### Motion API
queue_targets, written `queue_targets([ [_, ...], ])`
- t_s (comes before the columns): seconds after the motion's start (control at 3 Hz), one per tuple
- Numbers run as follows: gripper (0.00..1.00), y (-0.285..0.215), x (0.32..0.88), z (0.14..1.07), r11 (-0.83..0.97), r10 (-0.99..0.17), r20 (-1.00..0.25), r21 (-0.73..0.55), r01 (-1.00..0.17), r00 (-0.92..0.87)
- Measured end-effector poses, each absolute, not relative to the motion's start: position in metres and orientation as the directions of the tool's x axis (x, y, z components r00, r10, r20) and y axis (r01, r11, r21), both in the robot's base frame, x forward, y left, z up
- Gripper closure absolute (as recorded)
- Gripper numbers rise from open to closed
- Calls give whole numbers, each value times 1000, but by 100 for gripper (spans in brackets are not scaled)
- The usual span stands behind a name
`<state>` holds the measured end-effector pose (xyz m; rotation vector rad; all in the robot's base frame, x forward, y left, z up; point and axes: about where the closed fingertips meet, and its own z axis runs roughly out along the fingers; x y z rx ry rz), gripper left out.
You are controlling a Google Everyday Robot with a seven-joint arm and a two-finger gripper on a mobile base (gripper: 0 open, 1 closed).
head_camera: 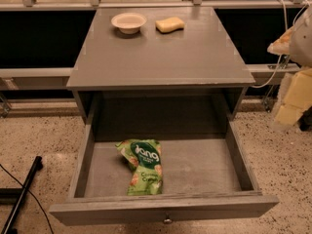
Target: Pick green rice chip bag from top drawer and place on counter
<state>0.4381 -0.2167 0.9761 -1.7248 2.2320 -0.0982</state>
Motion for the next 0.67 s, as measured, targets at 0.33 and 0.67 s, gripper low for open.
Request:
queue_targets([
  [0.33, 0, -217, 438, 976, 270, -953, -207, -245, -931, -221],
  [0.67, 0, -200, 444, 951, 240, -958, -214, -245, -939, -189],
])
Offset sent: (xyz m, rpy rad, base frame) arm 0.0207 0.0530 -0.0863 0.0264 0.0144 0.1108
